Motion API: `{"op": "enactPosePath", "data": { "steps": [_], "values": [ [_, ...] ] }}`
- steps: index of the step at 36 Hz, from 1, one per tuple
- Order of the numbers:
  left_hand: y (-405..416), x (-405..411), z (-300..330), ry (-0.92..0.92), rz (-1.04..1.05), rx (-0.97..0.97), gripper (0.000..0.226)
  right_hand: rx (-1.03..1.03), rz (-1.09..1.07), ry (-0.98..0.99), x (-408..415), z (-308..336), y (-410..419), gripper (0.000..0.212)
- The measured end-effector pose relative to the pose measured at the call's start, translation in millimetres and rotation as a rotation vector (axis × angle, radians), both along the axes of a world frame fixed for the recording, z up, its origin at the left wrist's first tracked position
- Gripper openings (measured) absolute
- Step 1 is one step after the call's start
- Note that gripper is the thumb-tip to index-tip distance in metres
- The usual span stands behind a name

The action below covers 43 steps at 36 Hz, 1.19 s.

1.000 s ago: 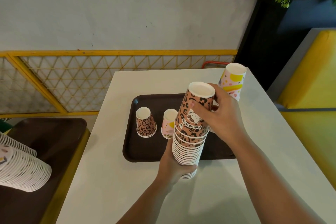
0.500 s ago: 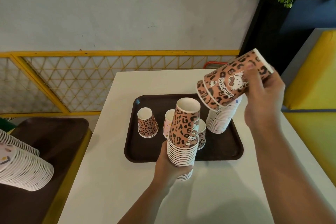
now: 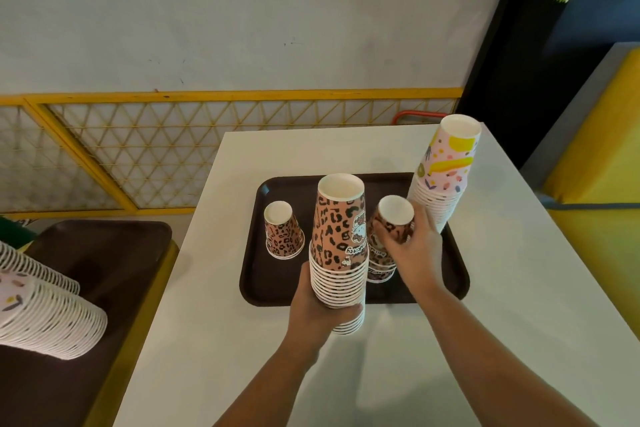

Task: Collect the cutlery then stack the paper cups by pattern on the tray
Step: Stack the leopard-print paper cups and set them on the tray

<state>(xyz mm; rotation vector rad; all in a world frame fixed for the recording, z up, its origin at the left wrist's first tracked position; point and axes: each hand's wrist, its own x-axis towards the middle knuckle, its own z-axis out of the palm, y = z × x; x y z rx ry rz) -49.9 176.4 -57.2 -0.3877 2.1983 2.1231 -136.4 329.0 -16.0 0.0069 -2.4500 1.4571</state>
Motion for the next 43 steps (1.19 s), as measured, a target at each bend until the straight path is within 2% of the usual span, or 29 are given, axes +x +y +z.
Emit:
{"op": "enactPosePath", "data": {
  "steps": [5, 8, 10, 16, 22, 26, 33, 37, 41, 43],
  "values": [
    [1.2, -2.6, 1.5, -0.008, -0.004, -0.028, 0.088, 0.009, 0.053, -0.122, 3.8, -11.6, 1.6, 0.067],
    [3.7, -4.2, 5.6, -0.013, -0.021, -0.029, 0.089, -0.053, 0.021, 0.043, 10.9, 5.7, -2.6, 0.059],
    [5.6, -4.6, 6.8, -0.018, -0.029, -0.044, 0.093, -0.126, 0.096, 0.143, 14.4, 23.8, -7.5, 0.057],
    [12.4, -3.4, 9.7, -0.019, -0.047, -0.079, 0.086, -0.075, 0.338, 0.096, 18.2, 58.4, -21.0, 0.069],
    [15.0, -0.8, 10.5, -0.016, -0.053, -0.068, 0.092, -0.087, 0.325, 0.138, 22.0, 63.7, -24.0, 0.05],
    [15.1, 0.4, 10.6, -0.005, -0.047, -0.079, 0.099, -0.087, 0.32, 0.157, 24.0, 67.5, -23.1, 0.048],
    [16.2, 1.4, 9.5, -0.012, -0.06, -0.076, 0.089, -0.116, 0.294, 0.215, 26.6, 81.8, -20.9, 0.047],
    [17.3, 2.9, 8.6, -0.024, -0.061, -0.063, 0.091, -0.263, 0.258, 0.218, 26.6, 96.1, -14.5, 0.044],
    [16.0, 6.0, 7.9, -0.037, -0.035, -0.056, 0.089, -0.503, 0.111, 0.274, 20.6, 115.6, -3.4, 0.051],
    [14.5, 6.3, 8.5, -0.041, -0.029, -0.065, 0.09, -0.556, 0.044, 0.299, 15.2, 119.3, 4.3, 0.047]
  ]
}}
